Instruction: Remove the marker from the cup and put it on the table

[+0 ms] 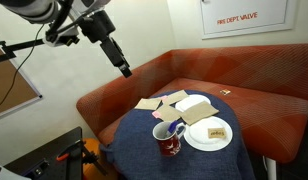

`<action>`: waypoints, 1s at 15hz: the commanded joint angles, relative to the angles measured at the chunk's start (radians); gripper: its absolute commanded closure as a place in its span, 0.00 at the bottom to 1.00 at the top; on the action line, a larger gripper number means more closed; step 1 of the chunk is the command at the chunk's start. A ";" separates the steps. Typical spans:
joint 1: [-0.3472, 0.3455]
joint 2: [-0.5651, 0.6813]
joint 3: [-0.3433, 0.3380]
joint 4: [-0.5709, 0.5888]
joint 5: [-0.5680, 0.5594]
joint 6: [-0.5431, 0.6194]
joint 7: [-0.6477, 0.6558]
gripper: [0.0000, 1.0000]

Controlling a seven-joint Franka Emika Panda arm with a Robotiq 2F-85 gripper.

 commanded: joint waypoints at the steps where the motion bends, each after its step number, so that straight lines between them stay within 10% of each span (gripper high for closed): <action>1: -0.040 0.062 0.021 -0.032 -0.064 0.159 0.061 0.00; 15: -0.024 0.411 -0.086 0.094 -0.338 0.338 0.251 0.00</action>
